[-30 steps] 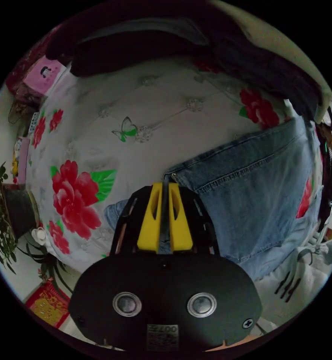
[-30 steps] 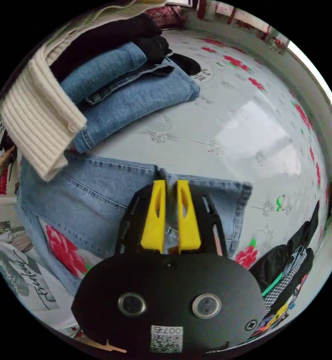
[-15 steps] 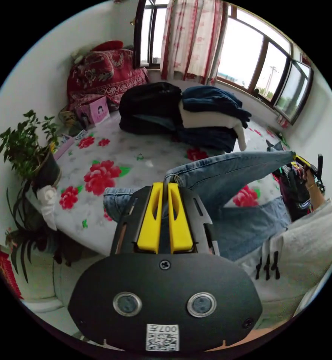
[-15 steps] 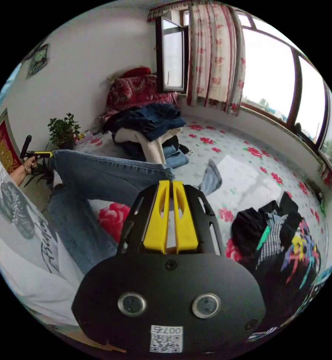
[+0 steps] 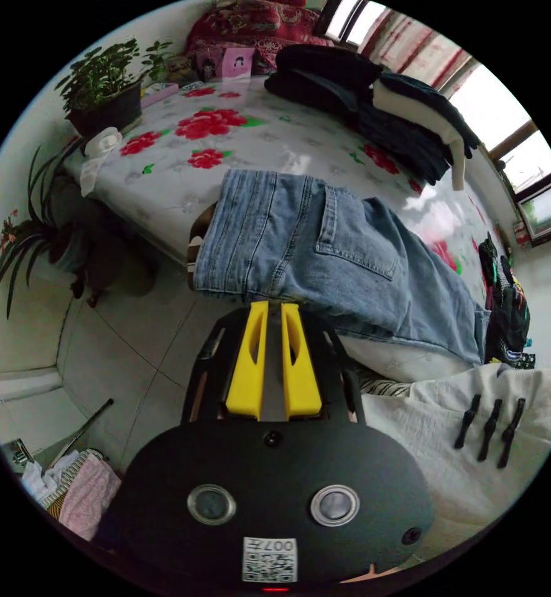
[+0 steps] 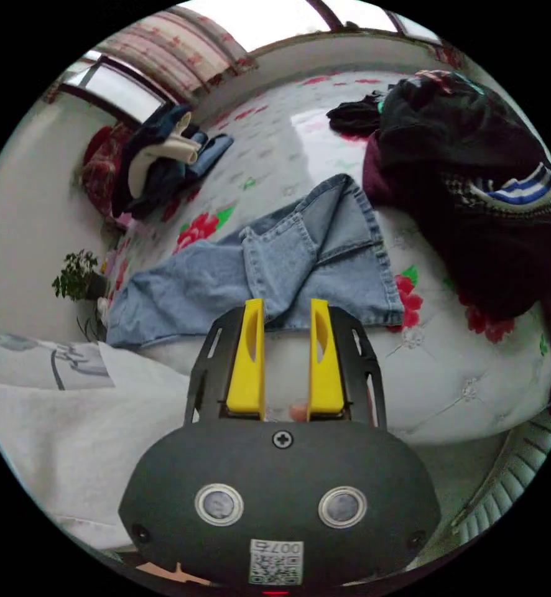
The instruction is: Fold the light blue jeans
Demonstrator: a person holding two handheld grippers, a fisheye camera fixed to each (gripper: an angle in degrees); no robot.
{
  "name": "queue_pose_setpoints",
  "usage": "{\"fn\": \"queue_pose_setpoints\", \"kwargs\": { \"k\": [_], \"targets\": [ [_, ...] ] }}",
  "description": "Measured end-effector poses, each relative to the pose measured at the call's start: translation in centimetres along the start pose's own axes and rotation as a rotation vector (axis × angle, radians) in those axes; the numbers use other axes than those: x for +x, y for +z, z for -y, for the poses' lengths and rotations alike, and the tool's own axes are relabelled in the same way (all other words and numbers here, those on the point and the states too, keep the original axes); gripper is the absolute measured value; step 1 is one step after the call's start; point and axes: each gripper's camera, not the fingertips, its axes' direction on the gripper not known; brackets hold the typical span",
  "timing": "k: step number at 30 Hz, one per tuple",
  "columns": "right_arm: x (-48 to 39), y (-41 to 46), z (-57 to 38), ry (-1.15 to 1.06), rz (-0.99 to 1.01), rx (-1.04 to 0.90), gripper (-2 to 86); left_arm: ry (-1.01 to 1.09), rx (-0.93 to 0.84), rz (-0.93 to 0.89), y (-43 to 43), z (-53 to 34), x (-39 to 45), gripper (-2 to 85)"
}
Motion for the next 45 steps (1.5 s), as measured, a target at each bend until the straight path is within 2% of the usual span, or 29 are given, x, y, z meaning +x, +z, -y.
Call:
{"fn": "queue_pose_setpoints", "kwargs": {
  "k": [5,7,11,14,16,19,21,24,26,29,32,35,37,40,45],
  "targets": [
    [-1.5,1.9,3.0,-0.150,-0.022,0.032,8.0,-0.014,0.035,0.051,-0.2,0.6,1.6,4.0],
    [-3.3,5.0,4.7,-0.253,-0.049,-0.043,7.2,-0.011,0.031,0.070,0.1,1.1,2.3,4.1],
    [-3.1,10.0,7.2,-0.260,-0.157,-0.247,3.3,0.010,-0.025,0.110,1.0,2.1,3.0,3.8],
    [-2.3,5.7,8.6,-0.260,-0.146,-0.078,0.7,0.054,-0.146,0.165,2.9,2.5,2.7,1.2],
    [-0.1,-0.9,7.9,-0.231,-0.024,0.163,0.2,0.062,-0.194,0.161,3.8,2.6,2.4,-0.1],
    [4.3,-4.4,5.8,-0.149,0.084,0.288,0.1,0.082,-0.237,0.156,4.7,2.7,2.4,-0.8],
    [7.2,-2.6,5.1,-0.060,0.056,0.210,0.2,0.100,-0.246,0.178,5.1,2.4,2.9,-0.9],
    [12.8,4.0,4.0,0.217,-0.030,-0.095,1.2,0.087,-0.237,0.174,4.6,1.9,2.7,-0.9],
    [13.5,4.3,3.2,0.275,-0.053,-0.058,2.2,0.067,-0.210,0.149,3.0,1.3,2.2,-0.9],
    [12.5,1.7,2.8,0.288,-0.104,0.129,3.6,0.042,-0.108,0.097,-1.5,-0.7,1.4,-0.7],
    [9.6,0.7,5.2,0.120,-0.084,0.209,4.6,-0.039,0.044,0.056,-6.4,-2.5,-0.4,0.2],
    [5.4,3.4,10.2,-0.120,0.115,0.113,5.3,-0.111,0.143,-0.011,-8.6,-1.5,-2.8,4.3],
    [0.9,7.7,14.8,-0.290,0.338,-0.033,5.6,-0.125,0.148,-0.069,-8.3,0.6,-3.9,7.1],
    [-6.8,13.7,19.2,-0.478,0.522,-0.212,5.9,-0.113,0.110,-0.092,-6.3,5.3,-4.7,10.0],
    [-19.0,22.9,23.1,-0.719,0.567,-0.443,6.6,-0.078,0.011,-0.022,-2.3,13.0,-4.7,13.2]
  ]
}}
